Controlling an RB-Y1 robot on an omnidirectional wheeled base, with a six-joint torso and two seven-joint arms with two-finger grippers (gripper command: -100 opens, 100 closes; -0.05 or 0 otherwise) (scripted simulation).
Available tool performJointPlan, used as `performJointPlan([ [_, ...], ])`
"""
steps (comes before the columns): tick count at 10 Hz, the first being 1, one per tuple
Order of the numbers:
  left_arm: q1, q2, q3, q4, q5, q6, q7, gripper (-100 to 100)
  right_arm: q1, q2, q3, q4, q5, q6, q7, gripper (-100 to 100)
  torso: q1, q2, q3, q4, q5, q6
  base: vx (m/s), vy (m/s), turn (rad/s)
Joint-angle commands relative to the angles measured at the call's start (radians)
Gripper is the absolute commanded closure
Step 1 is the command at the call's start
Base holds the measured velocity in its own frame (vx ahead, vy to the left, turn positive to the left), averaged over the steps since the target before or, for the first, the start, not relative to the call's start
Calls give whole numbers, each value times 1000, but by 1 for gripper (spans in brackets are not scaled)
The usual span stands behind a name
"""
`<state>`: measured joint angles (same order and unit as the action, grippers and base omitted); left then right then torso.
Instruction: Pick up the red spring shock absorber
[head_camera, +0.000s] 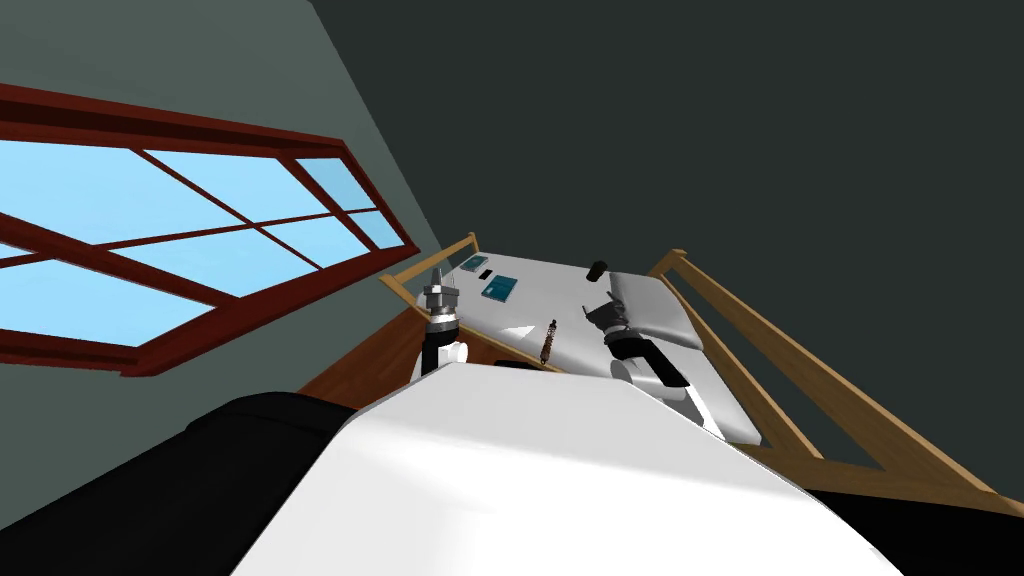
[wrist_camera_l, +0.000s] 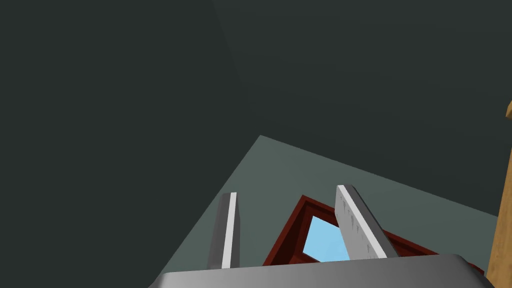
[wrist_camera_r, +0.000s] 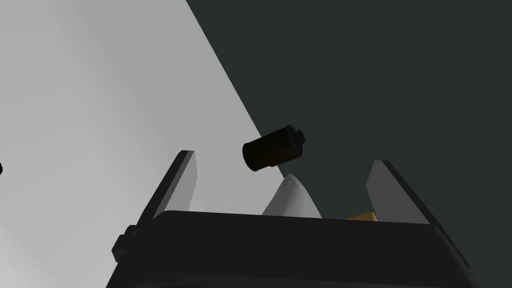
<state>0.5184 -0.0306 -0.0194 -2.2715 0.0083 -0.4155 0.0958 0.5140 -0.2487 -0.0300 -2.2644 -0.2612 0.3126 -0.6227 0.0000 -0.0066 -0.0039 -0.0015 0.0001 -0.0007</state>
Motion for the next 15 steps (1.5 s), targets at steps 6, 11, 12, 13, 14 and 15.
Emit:
performJointPlan([
  [6, 0, 0, 0, 0, 0, 0, 0, 0, 80, 10, 24, 66, -137, 173, -161, -100, 0, -1, 0, 0, 0, 0, 103, 52, -144],
  [11, 0, 0, 0, 0, 0, 0, 0, 0, 138, 29, 37, 106, -235, 293, -245, -100, -4, -1, -1, 0, -1, -1, 81, 15, -25],
  [12, 0, 0, 0, 0, 0, 0, 0, 0, 138, 29, 37, 106, -235, 293, -245, -100, -4, 1, 0, 0, -1, -1, 20, 3, 6],
  [13, 0, 0, 0, 0, 0, 0, 0, 0, 138, 29, 37, 106, -235, 293, -245, -100, -3, 3, 1, 0, -1, -1, -4, -5, -14],
  [14, 0, 0, 0, 0, 0, 0, 0, 0, 159, 38, 40, 120, -267, 325, -268, -100, -4, 5, 2, 1, -1, -1, 19, -10, -41],
  [15, 0, 0, 0, 0, 0, 0, 0, 0, 159, 38, 40, 120, -267, 325, -268, -100, -4, 4, 2, 1, -1, -1, 55, 0, -31],
])
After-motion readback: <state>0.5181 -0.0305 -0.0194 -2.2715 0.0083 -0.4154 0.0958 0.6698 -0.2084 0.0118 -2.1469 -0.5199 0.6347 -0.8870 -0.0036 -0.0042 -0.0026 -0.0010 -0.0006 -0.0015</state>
